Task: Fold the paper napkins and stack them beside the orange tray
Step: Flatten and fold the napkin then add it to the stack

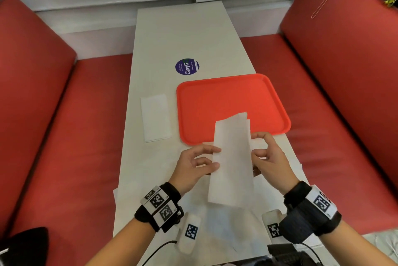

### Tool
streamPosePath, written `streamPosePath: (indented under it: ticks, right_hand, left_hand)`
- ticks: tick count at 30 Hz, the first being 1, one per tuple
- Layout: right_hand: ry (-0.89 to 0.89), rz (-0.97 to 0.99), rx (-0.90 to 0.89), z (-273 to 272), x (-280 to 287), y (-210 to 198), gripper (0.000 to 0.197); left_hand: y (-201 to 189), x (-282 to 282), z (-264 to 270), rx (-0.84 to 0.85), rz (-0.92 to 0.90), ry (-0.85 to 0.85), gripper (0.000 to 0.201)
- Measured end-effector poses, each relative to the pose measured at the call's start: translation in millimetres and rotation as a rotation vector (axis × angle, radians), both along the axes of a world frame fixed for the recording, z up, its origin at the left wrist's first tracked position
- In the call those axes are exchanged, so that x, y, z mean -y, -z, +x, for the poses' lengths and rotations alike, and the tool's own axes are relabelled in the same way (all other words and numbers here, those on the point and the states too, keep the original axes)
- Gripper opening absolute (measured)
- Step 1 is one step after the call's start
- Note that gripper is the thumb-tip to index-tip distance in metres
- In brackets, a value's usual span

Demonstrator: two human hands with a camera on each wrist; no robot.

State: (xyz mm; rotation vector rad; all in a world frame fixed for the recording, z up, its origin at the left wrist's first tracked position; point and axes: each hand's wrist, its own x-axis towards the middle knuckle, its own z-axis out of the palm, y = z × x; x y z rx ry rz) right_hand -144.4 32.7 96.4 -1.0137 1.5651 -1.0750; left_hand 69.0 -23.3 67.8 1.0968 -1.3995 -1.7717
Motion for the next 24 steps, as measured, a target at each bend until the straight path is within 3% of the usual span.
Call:
streamPosePath:
  ticks: [6,11,17,24]
  right_hand:
    - [-0.019,0.06,0.086,7,10,-4,0.032]
    - [-0.026,0.08,0.069,7,21,-1,0.031]
    - [0.017,0.086,0.033,-5,31,1,0.028]
    - [0.098,0.131,0.014,-20,41,13,0.026]
  left_hand:
    - [-7,47,51,0.189,-0.165,-0.123,0.044]
    - [-10,122,92,0.241,-0.158,-0.267,0.051]
    - [23,194,129,0.361,-0.145,-0.305,0.054]
    - [66,221,136,0.499,-0.005,-0.298,0.052]
